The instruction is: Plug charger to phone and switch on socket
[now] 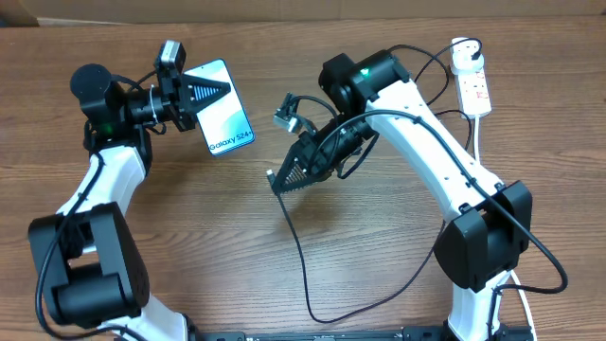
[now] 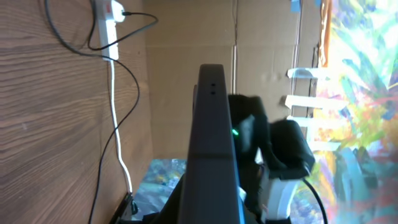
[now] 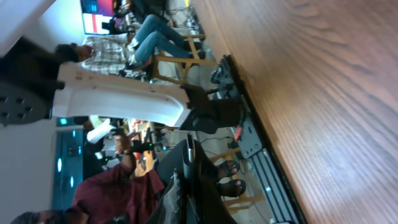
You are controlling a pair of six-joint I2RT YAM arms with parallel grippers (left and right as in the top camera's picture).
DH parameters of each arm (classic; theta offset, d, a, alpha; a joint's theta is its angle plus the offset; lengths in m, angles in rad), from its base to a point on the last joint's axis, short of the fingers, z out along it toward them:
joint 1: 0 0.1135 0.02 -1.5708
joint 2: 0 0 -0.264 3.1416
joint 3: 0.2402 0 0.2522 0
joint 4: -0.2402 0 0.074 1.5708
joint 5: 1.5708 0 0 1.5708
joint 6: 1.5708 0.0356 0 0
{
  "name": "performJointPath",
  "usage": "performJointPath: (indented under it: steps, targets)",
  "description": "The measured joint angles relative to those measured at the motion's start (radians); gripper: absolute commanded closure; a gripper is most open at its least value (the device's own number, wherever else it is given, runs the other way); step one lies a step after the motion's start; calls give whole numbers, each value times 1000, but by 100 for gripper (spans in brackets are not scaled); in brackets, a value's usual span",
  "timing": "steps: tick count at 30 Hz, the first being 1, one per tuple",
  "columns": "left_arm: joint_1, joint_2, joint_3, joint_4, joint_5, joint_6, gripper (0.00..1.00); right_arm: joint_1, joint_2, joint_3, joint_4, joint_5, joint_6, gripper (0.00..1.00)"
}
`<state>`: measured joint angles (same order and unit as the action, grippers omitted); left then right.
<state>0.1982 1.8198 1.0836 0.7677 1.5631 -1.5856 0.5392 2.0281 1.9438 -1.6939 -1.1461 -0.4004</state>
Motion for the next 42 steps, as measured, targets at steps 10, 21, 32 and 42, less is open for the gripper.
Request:
performJointPath:
  steps: [10, 21, 32, 42]
  targets:
    - [-21, 64, 2, 45, 0, 0, 96, 45, 0, 0, 137, -43, 54, 96]
    - [-33, 64, 2, 45, 0, -4, 96, 45, 0, -1, 262, 7, 214, 96]
    - [-33, 64, 2, 45, 0, -5, 96, 45, 0, -3, 362, 35, 310, 96]
    - [-33, 64, 2, 45, 0, -8, 96, 45, 20, -3, 377, 22, 345, 96]
